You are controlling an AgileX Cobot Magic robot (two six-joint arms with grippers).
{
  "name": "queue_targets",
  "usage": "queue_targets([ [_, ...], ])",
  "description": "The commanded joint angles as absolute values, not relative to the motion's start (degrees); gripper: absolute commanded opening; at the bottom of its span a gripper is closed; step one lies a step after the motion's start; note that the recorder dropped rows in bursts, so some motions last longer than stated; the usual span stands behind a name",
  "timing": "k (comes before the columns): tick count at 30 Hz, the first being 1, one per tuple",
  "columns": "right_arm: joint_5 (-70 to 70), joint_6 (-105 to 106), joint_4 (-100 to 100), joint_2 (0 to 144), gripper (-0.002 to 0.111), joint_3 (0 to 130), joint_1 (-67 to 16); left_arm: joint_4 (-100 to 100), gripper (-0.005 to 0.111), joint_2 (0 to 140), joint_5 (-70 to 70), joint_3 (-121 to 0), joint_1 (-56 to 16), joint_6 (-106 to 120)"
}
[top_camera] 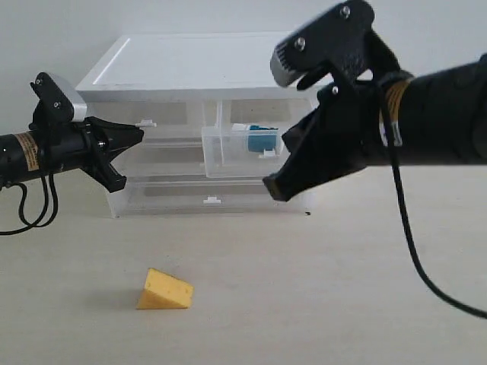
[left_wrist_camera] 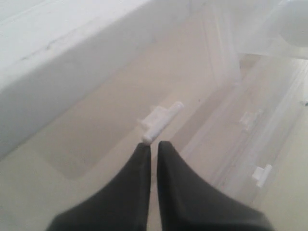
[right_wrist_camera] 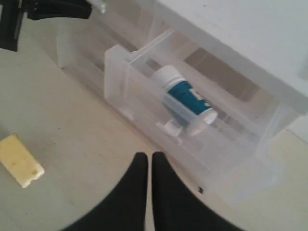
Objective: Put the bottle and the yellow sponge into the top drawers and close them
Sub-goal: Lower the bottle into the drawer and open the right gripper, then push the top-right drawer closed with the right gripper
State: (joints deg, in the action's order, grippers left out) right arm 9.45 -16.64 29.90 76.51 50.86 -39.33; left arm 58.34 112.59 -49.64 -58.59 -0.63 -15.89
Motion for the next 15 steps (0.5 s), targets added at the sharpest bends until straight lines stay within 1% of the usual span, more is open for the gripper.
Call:
queue_targets([
  [1, -3.4, -17.1, 29.8, 79.7, 0.000, 46.9, -38.9, 53.8, 0.004, 112.6, -49.7, -59.6, -0.2, -15.6],
  [4, -6.0, -17.1, 29.0, 84.2, 0.000, 47.6, -36.6, 53.8, 0.004, 112.6, -49.7, -59.6, -0.2, -15.8],
  [8, -6.1, -17.0, 29.0, 91.0, 0.000, 51.5, -32.5, 53.9, 0.004, 112.6, -49.7, -59.6, -0.2, -15.8],
  [15, -6.3, -14.8, 29.0, 92.6, 0.000, 57.9, -30.3, 53.9, 0.004, 112.6, -49.7, -59.6, -0.2, -15.8],
])
